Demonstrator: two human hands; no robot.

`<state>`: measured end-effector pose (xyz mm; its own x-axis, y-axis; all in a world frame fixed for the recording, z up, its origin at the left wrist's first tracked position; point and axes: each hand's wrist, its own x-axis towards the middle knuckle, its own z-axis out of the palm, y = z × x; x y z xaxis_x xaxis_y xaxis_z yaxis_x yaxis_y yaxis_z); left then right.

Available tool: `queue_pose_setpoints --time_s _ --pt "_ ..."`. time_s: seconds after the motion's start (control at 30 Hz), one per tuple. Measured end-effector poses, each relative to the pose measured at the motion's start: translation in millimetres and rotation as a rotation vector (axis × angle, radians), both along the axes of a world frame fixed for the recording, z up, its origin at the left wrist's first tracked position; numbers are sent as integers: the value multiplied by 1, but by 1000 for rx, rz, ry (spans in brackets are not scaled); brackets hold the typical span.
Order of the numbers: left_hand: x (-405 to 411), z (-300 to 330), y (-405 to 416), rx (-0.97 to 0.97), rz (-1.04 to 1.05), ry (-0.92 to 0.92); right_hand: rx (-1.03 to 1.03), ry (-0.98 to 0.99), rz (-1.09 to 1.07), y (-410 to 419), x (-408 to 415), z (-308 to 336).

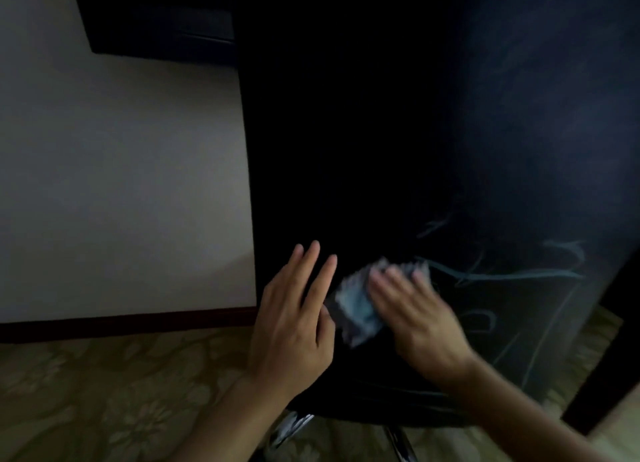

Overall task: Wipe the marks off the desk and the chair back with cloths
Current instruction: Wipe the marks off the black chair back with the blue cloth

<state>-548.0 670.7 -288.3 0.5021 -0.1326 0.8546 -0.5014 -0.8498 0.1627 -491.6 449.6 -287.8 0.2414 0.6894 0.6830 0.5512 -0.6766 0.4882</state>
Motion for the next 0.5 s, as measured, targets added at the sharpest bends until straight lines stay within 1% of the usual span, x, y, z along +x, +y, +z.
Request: queue_pose_setpoints --time_s 0.13,0.2,0.23,0.3,0.37,0.43,0.47,0.5 --pt "4 14 -19 46 -33 -10 346 -163 -49 -24 10 122" --pt "8 22 -26 38 -27 -36 489 -237 -28 -17 13 145" --pt "10 26 -28 32 -18 -51 513 -236 -8 -10 15 137" --pt "15 29 -33 24 -1 -69 477 -141 14 2 14 83" --pt "16 27 -37 49 0 -69 319 -6 14 2 6 2" --pt "15 22 -41 100 -1 -52 92 61 -11 -9 -5 -64" --pt "13 20 -42 125 -5 -50 -1 70 -29 -16 -10 -81" --pt "13 20 -45 146 -7 -58 -63 64 -40 -23 -10 -84"
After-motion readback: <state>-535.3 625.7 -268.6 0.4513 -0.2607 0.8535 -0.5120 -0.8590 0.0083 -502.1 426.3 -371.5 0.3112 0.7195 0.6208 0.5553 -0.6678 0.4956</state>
